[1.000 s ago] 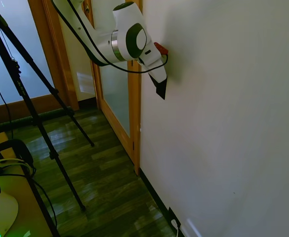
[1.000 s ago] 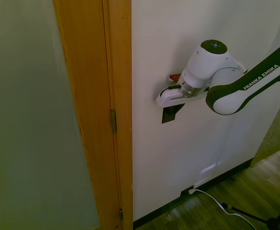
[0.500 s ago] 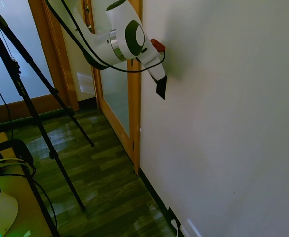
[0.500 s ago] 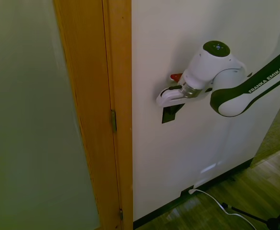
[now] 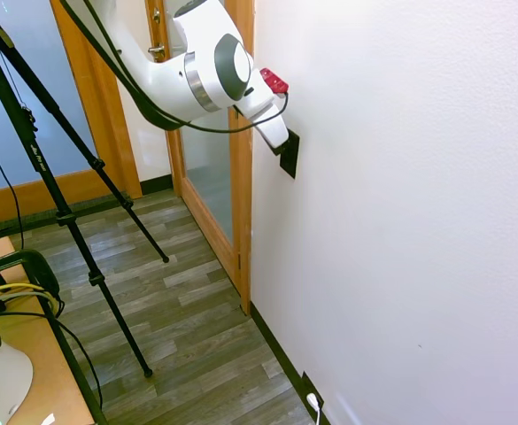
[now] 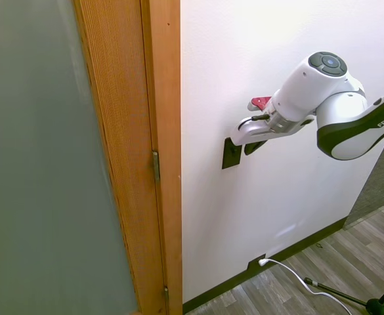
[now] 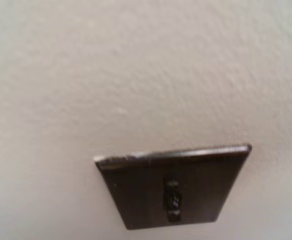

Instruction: Turn on the light

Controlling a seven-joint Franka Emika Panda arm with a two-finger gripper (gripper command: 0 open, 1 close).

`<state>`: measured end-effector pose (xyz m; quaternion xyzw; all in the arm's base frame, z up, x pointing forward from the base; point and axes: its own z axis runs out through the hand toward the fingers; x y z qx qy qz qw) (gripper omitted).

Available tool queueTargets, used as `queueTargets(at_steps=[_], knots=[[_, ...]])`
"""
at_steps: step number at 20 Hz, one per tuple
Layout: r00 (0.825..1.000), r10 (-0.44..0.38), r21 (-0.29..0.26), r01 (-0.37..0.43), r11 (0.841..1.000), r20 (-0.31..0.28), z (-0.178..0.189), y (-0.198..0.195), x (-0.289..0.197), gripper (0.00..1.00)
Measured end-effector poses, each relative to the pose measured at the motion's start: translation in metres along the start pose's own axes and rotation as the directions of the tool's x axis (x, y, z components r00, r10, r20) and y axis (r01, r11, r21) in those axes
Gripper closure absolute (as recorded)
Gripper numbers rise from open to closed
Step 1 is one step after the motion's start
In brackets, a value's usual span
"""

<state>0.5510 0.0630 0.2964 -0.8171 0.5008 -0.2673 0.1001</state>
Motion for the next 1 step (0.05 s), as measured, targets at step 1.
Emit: queueTargets(at_steps=[1], knots=[[1.000, -0.004, 0.013, 0.004, 1.000, 0.006, -0.0016, 0.0084, 0.0017, 0.00]])
